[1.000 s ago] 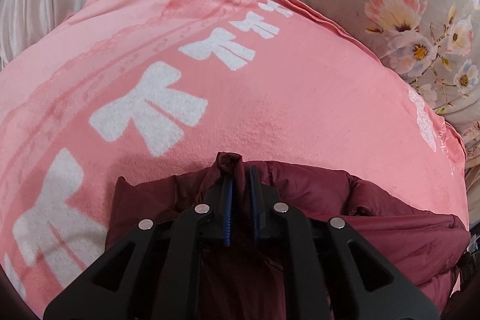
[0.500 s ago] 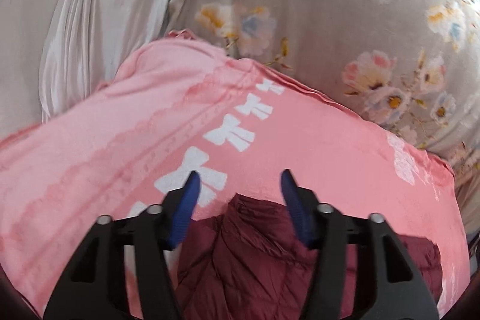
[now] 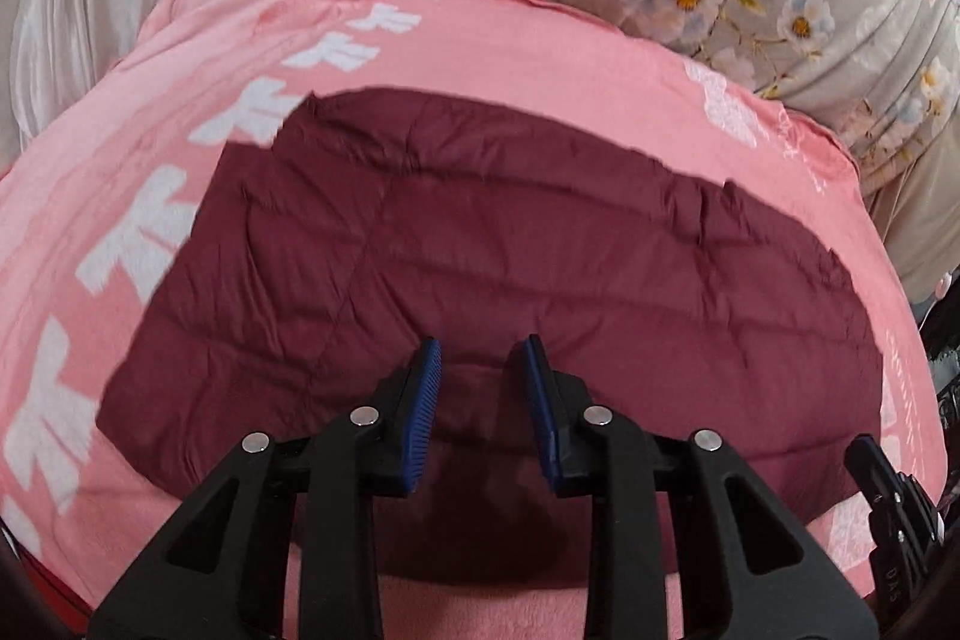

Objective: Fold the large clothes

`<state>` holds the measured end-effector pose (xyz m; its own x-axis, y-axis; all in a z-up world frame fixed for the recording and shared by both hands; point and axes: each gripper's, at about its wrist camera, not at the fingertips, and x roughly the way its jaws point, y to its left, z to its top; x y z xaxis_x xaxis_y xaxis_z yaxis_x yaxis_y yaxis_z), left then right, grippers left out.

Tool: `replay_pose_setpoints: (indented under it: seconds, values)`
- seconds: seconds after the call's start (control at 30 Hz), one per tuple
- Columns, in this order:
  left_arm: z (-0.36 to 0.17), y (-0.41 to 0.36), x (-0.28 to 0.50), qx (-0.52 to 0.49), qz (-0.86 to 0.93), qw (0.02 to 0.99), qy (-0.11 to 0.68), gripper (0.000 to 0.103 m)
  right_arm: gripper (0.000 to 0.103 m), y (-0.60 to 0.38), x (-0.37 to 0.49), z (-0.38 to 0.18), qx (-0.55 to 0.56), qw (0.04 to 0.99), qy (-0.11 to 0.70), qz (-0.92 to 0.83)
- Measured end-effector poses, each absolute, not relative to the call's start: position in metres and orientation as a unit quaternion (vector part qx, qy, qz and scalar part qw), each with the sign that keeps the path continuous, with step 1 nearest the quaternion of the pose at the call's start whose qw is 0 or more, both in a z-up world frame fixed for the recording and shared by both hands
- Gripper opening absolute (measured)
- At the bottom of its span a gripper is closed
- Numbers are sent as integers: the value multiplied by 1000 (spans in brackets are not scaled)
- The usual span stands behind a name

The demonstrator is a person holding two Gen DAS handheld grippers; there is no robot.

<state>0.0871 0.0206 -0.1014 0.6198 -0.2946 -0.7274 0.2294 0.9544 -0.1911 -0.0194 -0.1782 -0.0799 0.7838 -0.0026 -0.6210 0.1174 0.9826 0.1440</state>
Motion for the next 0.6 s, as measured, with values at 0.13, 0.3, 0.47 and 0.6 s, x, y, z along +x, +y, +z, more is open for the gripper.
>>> replay_pose_setpoints:
  seconds: [0.13, 0.3, 0.47, 0.6]
  values:
    - [-107, 17, 80, -30, -137, 902, 409, 28, 2, -168, -15, -97, 73, 932, 353, -37]
    - [-120, 16, 79, -29, -136, 899, 415, 28, 0, -161, -11, -116, 50, 924, 376, -53]
    - [-130, 8, 79, -6, -128, 902, 412, 27, 0, -154, -13, -124, 29, 924, 377, -62]
    - [-133, 6, 81, -1, -127, 901, 414, 26, 0, -158, -9, -114, 36, 917, 393, -57]
